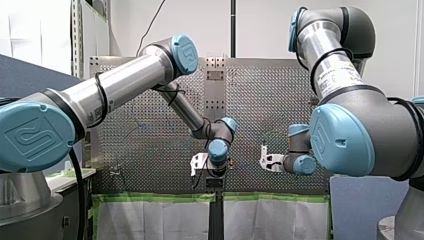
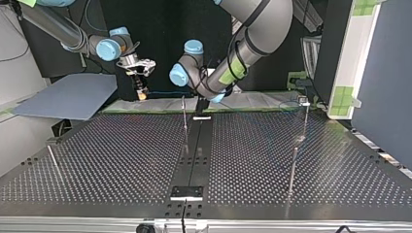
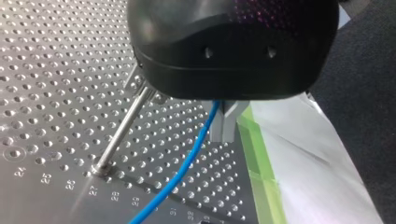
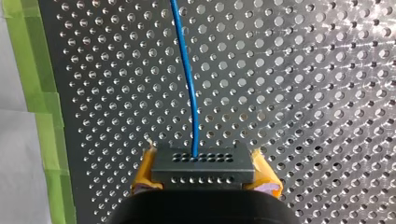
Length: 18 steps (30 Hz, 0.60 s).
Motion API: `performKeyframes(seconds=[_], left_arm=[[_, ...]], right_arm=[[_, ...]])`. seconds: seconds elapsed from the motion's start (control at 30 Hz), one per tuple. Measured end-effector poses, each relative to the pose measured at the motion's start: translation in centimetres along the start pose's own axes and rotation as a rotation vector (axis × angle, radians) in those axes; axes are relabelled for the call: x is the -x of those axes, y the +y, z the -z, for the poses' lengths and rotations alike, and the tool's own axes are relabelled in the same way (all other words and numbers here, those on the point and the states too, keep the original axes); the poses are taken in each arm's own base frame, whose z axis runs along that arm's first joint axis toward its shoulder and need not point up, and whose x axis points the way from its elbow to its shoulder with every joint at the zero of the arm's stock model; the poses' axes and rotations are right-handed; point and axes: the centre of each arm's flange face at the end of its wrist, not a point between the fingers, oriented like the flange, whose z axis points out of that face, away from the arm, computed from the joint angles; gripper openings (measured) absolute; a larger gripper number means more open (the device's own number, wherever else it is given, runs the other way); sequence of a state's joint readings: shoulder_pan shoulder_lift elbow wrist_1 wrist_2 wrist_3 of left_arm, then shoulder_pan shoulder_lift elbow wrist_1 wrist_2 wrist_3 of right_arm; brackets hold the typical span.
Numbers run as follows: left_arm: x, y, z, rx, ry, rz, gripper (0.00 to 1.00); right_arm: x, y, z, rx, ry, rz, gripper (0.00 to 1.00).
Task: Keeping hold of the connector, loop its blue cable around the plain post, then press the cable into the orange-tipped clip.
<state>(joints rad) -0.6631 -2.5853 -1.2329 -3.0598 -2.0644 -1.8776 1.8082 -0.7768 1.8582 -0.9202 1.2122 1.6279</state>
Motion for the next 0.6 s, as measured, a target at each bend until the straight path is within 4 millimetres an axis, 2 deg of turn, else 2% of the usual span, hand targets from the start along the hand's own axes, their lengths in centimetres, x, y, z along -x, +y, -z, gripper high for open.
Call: performKeyframes(seconds=[0.6], left_arm=[[2.0,-0.5,-1.1,-0.015,-0.059,0.041,0.0]], right_arm=[[-0.1,0.1,-0.2,-0.001,0.009,0.003,0.11]])
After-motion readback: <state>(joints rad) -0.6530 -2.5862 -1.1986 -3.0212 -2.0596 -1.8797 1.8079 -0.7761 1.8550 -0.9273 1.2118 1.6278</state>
